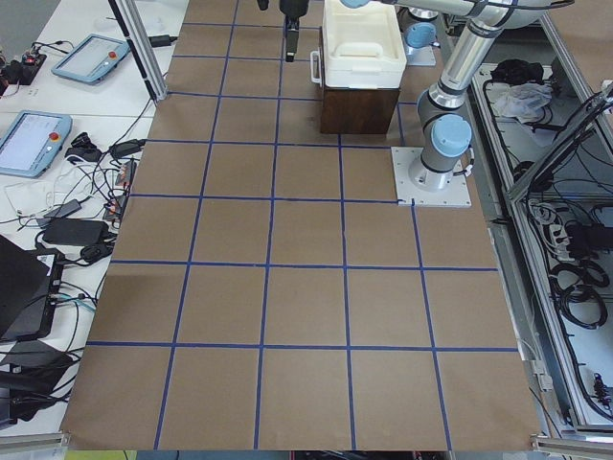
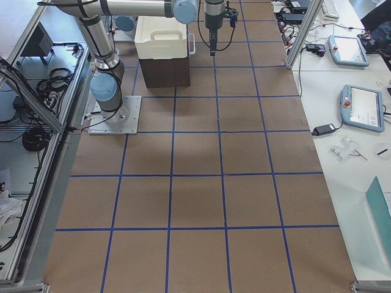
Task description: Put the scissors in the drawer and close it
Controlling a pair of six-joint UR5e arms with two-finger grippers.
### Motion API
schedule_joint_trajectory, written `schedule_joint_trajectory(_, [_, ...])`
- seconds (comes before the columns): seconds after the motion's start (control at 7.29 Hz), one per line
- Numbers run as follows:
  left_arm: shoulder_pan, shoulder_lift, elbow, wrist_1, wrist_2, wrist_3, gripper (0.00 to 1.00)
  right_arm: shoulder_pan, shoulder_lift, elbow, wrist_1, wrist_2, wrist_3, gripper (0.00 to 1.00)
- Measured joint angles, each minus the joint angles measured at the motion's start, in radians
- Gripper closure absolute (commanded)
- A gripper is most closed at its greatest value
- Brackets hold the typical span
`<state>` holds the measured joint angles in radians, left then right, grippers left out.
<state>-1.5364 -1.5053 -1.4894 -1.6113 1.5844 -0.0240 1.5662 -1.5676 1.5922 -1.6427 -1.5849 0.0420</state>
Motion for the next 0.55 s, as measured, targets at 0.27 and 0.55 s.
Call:
schedule_joint_trajectory(0.27, [-0.001,-0.004,0.003,-0.010,0.021,-0.014,0.00,0.000,0.002,0.000,-0.001,0.002,0.001,0.00])
schedule_joint_trajectory(0.55, [-0.001,-0.006,0.004,-0.012,-0.015,-0.017,0.00,0.000,0.003,0.000,-0.006,0.000,0.001,0.00])
